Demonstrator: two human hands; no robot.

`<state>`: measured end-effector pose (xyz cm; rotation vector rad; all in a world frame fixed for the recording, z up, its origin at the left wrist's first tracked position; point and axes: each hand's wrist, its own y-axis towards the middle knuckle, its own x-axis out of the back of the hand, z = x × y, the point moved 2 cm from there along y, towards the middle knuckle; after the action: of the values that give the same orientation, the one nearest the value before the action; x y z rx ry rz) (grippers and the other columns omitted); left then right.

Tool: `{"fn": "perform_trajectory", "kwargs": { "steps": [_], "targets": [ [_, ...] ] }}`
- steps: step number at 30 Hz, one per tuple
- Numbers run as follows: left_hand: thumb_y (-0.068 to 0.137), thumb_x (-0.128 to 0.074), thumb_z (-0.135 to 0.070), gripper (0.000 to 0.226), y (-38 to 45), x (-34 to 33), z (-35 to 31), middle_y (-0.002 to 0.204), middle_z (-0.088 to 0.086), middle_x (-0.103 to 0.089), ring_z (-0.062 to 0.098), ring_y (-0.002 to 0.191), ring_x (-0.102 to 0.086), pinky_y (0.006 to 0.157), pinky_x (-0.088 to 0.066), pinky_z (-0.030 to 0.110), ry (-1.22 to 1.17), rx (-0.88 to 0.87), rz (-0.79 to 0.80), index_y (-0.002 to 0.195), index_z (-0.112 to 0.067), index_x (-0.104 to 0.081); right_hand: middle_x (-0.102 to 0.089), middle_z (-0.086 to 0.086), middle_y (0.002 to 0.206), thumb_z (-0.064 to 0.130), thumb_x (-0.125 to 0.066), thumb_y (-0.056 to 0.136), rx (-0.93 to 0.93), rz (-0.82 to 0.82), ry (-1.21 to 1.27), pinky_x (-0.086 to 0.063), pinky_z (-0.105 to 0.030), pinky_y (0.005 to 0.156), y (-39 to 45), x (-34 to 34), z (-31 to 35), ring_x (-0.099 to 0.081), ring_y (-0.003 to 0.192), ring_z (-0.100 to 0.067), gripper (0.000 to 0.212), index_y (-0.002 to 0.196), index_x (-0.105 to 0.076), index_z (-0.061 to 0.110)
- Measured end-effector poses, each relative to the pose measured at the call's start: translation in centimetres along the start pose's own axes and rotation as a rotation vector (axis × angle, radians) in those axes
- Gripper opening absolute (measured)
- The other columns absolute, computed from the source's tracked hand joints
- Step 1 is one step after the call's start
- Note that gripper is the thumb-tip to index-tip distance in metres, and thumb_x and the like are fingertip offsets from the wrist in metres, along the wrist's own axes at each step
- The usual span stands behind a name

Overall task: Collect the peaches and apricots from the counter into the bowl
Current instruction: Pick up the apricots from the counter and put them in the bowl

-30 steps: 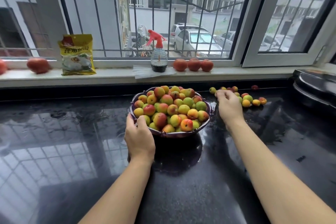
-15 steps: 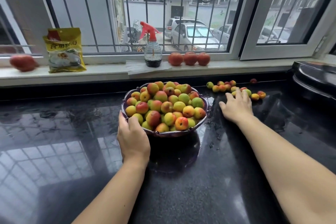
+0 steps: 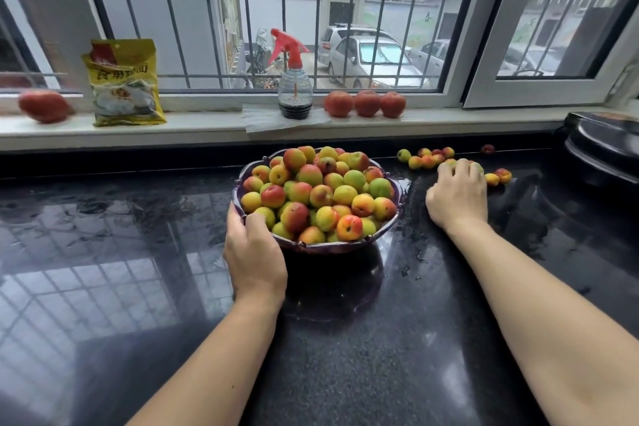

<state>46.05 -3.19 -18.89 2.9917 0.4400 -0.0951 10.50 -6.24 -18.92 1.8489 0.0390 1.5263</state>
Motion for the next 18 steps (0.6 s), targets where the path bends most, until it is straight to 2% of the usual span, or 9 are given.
{"fn": "perform_trajectory", "kwargs": {
  "steps": [1, 3, 6, 8, 11, 13, 15, 18],
  "targets": [
    [0.088, -0.033, -0.041, 0.049, 0.0, 0.0, 0.0, 0.106, -0.015, -0.069, 0.0, 0.096, -0.059, 0.071, -0.038, 0.017, -0.005, 0.006, 0.001, 0.127, -0.034, -0.063, -0.053, -0.025, 0.106, 0.015, -0.056, 0.081, 0.012, -0.092, 0.001, -0.044, -0.055, 0.088, -0.3, 0.4, 0.0, -0.046, 0.099, -0.041, 0.027, 0.103, -0.06, 0.0],
    [0.089, -0.033, -0.041, 0.047, -0.1, 0.1, 0.0, 0.105, -0.015, -0.069, 0.002, 0.095, -0.06, 0.07, -0.041, 0.019, -0.012, 0.018, 0.009, 0.126, -0.035, -0.063, -0.053, -0.024, 0.105, 0.018, -0.055, 0.084, -0.012, -0.121, 0.03, -0.045, -0.052, 0.084, -0.5, 0.8, -0.4, -0.045, 0.098, -0.04, 0.026, 0.102, -0.061, 0.001],
    [0.09, -0.034, -0.04, 0.048, -0.2, 0.0, -0.1, 0.106, -0.015, -0.068, 0.003, 0.097, -0.06, 0.071, -0.041, 0.02, -0.01, 0.013, 0.014, 0.129, -0.035, -0.061, -0.059, -0.021, 0.118, 0.037, -0.043, 0.095, -0.098, 0.083, 0.041, -0.039, -0.048, 0.095, -0.4, -0.1, -0.7, -0.046, 0.113, -0.04, 0.042, 0.109, -0.068, 0.006],
    [0.089, -0.033, -0.041, 0.052, -0.1, 0.0, -0.1, 0.108, -0.014, -0.067, 0.004, 0.099, -0.059, 0.071, -0.04, 0.02, 0.001, 0.007, 0.005, 0.132, -0.032, -0.06, -0.06, -0.02, 0.12, 0.044, -0.037, 0.097, -0.126, 0.148, 0.08, -0.041, -0.047, 0.097, -0.3, -0.4, -0.8, -0.05, 0.116, -0.04, 0.05, 0.113, -0.069, 0.009],
    [0.088, -0.031, -0.041, 0.057, 0.0, -0.1, 0.0, 0.117, -0.007, -0.068, 0.015, 0.108, -0.06, 0.077, -0.043, 0.028, 0.016, 0.0, 0.006, 0.138, -0.03, -0.058, -0.057, -0.019, 0.122, 0.046, -0.04, 0.098, -0.174, 0.19, 0.242, -0.047, -0.048, 0.091, -0.4, -0.1, -0.8, -0.056, 0.112, -0.042, 0.048, 0.115, -0.066, 0.009],
    [0.088, -0.032, -0.041, 0.059, -0.1, -0.1, -0.1, 0.123, -0.005, -0.067, 0.02, 0.114, -0.059, 0.084, -0.043, 0.034, 0.022, -0.005, 0.008, 0.141, -0.03, -0.056, -0.058, -0.017, 0.12, 0.045, -0.05, 0.098, -0.153, 0.192, 0.329, -0.048, -0.046, 0.088, -0.7, 0.6, -0.6, -0.057, 0.109, -0.042, 0.04, 0.113, -0.065, 0.011],
    [0.088, -0.032, -0.041, 0.059, -0.1, 0.0, -0.1, 0.126, -0.004, -0.066, 0.021, 0.116, -0.058, 0.089, -0.041, 0.036, 0.029, -0.01, 0.011, 0.142, -0.03, -0.055, -0.062, -0.015, 0.117, 0.04, -0.063, 0.095, -0.145, 0.123, 0.494, -0.047, -0.042, 0.087, -1.0, 2.0, 0.0, -0.058, 0.108, -0.037, 0.034, 0.113, -0.066, 0.012],
    [0.09, -0.032, -0.042, 0.058, -0.1, 0.0, -0.1, 0.126, -0.004, -0.065, 0.021, 0.116, -0.057, 0.088, -0.041, 0.035, 0.027, -0.013, 0.01, 0.143, -0.03, -0.054, -0.067, -0.005, 0.111, 0.033, -0.072, 0.091, -0.207, 0.023, 0.933, -0.05, -0.033, 0.089, -1.7, 5.4, 1.9, -0.063, 0.104, -0.022, 0.029, 0.114, -0.068, 0.016]
  ]
}}
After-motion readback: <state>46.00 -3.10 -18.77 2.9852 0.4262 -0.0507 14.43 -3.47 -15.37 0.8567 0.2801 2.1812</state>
